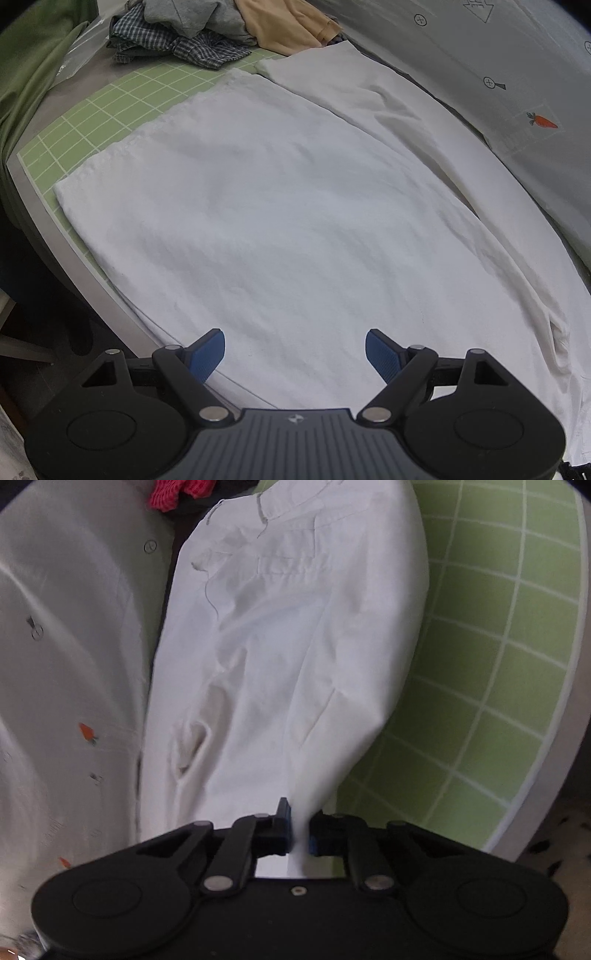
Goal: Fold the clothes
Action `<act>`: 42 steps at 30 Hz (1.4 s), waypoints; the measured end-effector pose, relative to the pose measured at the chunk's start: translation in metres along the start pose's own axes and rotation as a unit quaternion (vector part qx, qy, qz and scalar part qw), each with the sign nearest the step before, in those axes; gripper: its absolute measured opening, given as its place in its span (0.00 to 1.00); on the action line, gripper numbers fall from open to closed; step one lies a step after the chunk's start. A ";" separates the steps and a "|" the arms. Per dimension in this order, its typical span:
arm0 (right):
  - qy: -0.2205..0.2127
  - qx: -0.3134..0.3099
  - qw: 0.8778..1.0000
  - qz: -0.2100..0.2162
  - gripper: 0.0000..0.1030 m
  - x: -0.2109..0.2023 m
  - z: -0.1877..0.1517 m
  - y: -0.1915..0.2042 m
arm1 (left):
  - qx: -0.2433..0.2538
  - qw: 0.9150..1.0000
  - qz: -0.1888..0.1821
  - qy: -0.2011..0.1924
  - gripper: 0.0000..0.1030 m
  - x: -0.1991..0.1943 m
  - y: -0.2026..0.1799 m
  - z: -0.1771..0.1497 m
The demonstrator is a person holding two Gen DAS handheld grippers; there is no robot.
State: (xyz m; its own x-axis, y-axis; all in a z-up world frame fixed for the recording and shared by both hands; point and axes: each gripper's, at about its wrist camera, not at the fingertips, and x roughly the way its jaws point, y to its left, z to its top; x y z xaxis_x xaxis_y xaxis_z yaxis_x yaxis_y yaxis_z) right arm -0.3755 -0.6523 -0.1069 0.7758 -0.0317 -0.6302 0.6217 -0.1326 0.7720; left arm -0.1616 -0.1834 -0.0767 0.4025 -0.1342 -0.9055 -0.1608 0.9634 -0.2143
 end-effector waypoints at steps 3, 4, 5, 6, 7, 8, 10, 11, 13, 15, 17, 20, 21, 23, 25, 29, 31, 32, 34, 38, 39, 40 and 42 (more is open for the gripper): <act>0.013 0.037 0.997 0.067 0.07 0.010 0.007 0.021 | -0.018 1.000 0.000 -0.001 0.81 0.000 0.004 0.000; 0.012 0.044 0.995 0.090 0.07 0.013 0.008 0.030 | -0.025 1.000 0.001 -0.002 0.81 0.000 0.005 0.000; 0.010 0.052 0.992 0.117 0.07 0.017 0.010 0.038 | -0.030 1.000 0.002 -0.003 0.81 0.000 0.007 -0.001; 0.007 0.061 0.988 0.143 0.07 0.021 0.012 0.047 | -0.035 0.999 0.002 -0.003 0.81 0.000 0.008 -0.001; 0.005 0.061 0.986 0.154 0.07 0.024 0.014 0.054 | -0.041 0.999 0.002 -0.004 0.81 -0.001 0.009 -0.003; 0.003 0.056 0.986 0.157 0.07 0.028 0.016 0.061 | -0.047 0.999 0.002 -0.004 0.81 -0.001 0.010 -0.005; 0.005 0.033 0.991 0.133 0.07 0.035 0.021 0.071 | -0.066 0.998 0.000 -0.003 0.81 -0.001 0.013 -0.009; 0.010 0.034 0.991 0.125 0.07 0.038 0.023 0.070 | -0.076 0.997 -0.002 -0.001 0.81 -0.001 0.014 -0.012; 0.021 0.047 0.992 0.115 0.07 0.043 0.028 0.066 | -0.096 0.995 -0.007 0.004 0.81 0.001 0.017 -0.018; 0.028 0.055 0.992 0.108 0.07 0.046 0.033 0.062 | -0.116 0.993 -0.013 0.008 0.81 0.003 0.019 -0.023; 0.036 0.051 0.993 0.105 0.07 0.048 0.037 0.062 | -0.145 0.989 -0.031 0.013 0.81 0.006 0.020 -0.030; 0.046 0.039 0.993 0.101 0.07 0.049 0.043 0.066 | -0.201 0.977 -0.063 0.020 0.81 0.012 0.023 -0.039; 0.049 0.035 0.993 0.099 0.07 0.050 0.045 0.067 | -0.213 0.974 -0.068 0.019 0.81 0.014 0.023 -0.041; 0.054 0.029 0.993 0.097 0.07 0.052 0.047 0.068 | -0.236 0.968 -0.078 0.018 0.81 0.018 0.023 -0.043; 0.057 0.024 0.993 0.096 0.07 0.052 0.048 0.067 | -0.245 0.966 -0.081 0.015 0.81 0.022 0.022 -0.042; 0.059 0.021 0.994 0.091 0.07 0.046 0.050 0.062 | -0.258 0.964 -0.069 0.013 0.81 0.033 0.024 -0.035; 0.057 0.020 0.994 0.087 0.07 0.042 0.051 0.057 | -0.271 0.960 -0.068 0.009 0.80 0.036 0.030 -0.031; 0.055 0.021 0.995 0.084 0.07 0.041 0.051 0.055 | -0.278 0.958 -0.069 0.005 0.80 0.037 0.034 -0.029; 0.051 0.026 0.995 0.078 0.07 0.039 0.051 0.050 | -0.296 0.953 -0.069 -0.007 0.80 0.036 0.044 -0.024; 0.036 0.039 0.996 0.068 0.11 0.035 0.049 0.039 | -0.314 0.947 -0.056 -0.027 0.75 0.034 0.065 -0.010; 0.029 0.041 0.997 0.064 0.15 0.035 0.048 0.037 | -0.315 0.947 -0.051 -0.028 0.74 0.035 0.070 -0.006; 0.023 0.044 0.997 0.061 0.18 0.033 0.047 0.034 | -0.317 0.947 -0.047 -0.028 0.70 0.035 0.074 -0.003; 0.012 0.050 0.997 0.053 0.22 0.028 0.045 0.028 | -0.323 0.945 -0.045 -0.028 0.67 0.037 0.084 0.002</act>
State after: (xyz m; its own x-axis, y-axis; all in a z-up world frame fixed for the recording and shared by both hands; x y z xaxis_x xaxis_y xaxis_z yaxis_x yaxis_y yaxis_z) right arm -0.3416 -0.7016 -0.1070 0.8398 -0.0274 -0.5422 0.5228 -0.2283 0.8213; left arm -0.1586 -0.1066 -0.1273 0.4857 -0.1788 -0.8557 -0.6327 0.6035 -0.4852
